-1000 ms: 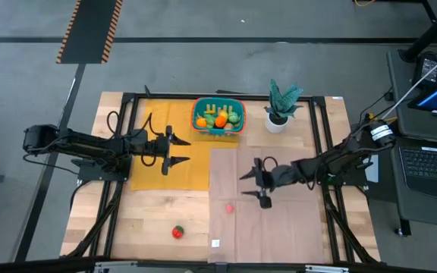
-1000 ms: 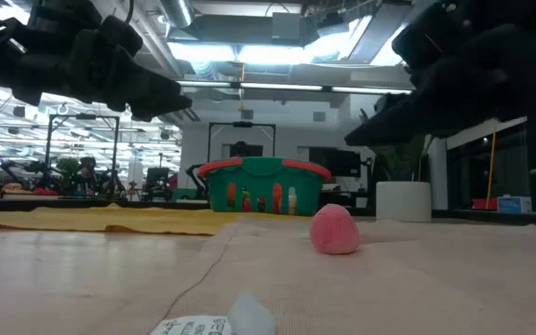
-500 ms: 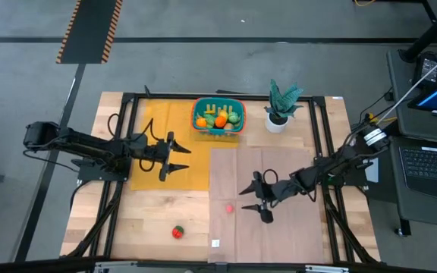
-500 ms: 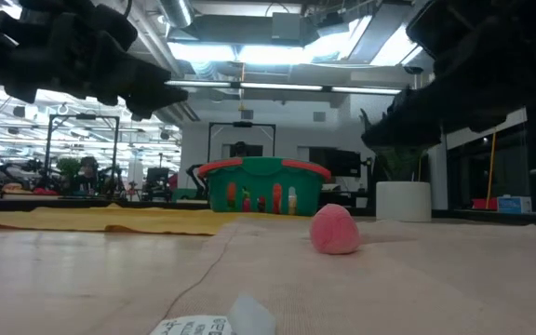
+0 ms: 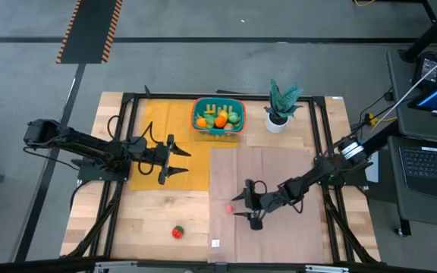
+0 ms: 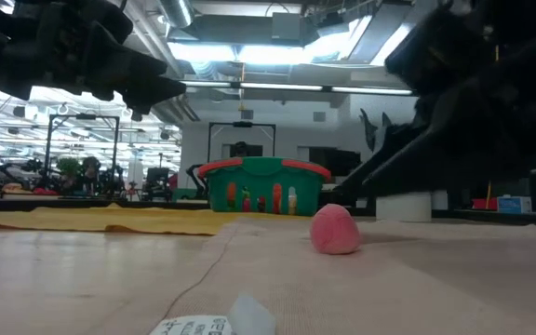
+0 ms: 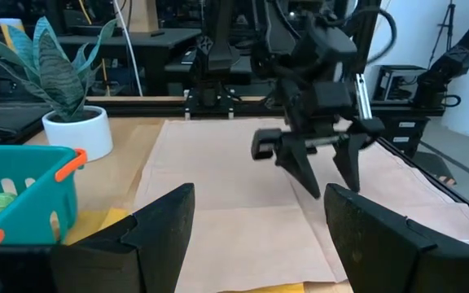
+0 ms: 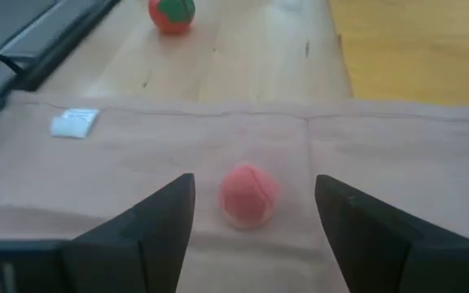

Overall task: Pick and placing Produce into tupperware
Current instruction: Put the pink peach into the blue basket

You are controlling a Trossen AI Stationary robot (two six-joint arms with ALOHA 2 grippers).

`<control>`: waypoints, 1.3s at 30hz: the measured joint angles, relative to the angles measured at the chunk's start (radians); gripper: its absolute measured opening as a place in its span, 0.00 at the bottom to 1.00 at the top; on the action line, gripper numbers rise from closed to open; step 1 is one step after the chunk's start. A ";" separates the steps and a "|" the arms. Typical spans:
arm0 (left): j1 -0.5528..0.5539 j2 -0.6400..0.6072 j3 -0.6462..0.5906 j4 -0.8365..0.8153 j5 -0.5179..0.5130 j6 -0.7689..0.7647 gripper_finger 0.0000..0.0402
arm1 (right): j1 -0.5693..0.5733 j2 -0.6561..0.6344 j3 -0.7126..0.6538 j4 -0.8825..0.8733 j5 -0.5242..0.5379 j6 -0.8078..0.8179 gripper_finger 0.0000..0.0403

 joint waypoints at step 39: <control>0.001 0.000 0.000 -0.012 -0.004 0.009 0.66 | -0.003 0.077 0.080 -0.013 -0.004 0.021 0.63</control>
